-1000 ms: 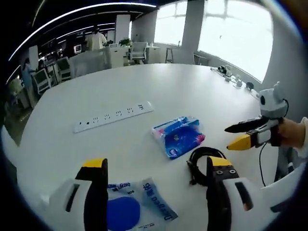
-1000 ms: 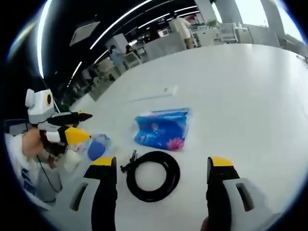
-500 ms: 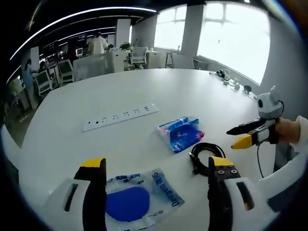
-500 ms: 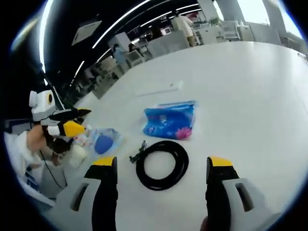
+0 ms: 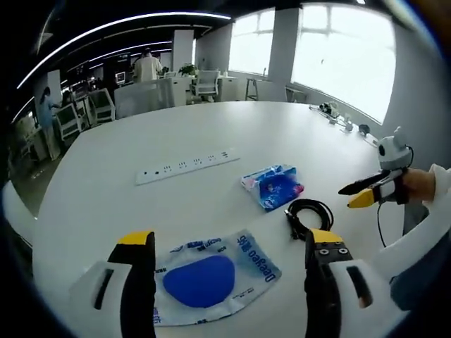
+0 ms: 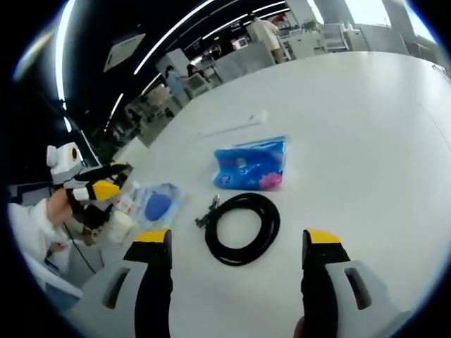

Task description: Arrange the tabletop items into an orderly group along one side of the table until the central work area is clear of visible clutter.

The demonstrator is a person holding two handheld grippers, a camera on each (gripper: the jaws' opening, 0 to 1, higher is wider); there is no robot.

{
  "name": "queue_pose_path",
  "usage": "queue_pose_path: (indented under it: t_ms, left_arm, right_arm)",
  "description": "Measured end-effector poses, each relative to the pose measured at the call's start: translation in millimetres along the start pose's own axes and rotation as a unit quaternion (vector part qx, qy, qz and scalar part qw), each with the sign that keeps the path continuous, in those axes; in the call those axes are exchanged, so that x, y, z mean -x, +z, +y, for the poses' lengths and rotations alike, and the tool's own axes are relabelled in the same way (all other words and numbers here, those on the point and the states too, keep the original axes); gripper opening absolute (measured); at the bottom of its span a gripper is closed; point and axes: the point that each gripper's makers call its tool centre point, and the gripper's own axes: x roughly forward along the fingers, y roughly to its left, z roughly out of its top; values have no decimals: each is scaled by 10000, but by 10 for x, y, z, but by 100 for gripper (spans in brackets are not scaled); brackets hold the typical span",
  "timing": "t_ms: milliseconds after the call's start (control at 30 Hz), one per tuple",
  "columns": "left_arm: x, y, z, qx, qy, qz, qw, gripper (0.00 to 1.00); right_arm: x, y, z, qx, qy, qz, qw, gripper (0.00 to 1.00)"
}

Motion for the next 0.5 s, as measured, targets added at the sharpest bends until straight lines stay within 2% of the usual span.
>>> queue_pose_path:
  t_ms: [133,333,500]
  left_arm:
    - [97,-72,79,117,69,-12,9999,90]
    - [260,-147,209,440,209,-114,9987,91]
    - [350,-187,296,514,278,-155,9982,91]
  right_arm:
    - [44,-34,-2,8,5,-1,10000,74]
    - [96,-145,-104,-240,-78,-23,9997,75]
    - [192,-142,-64,-272,-88,-66,9996,75]
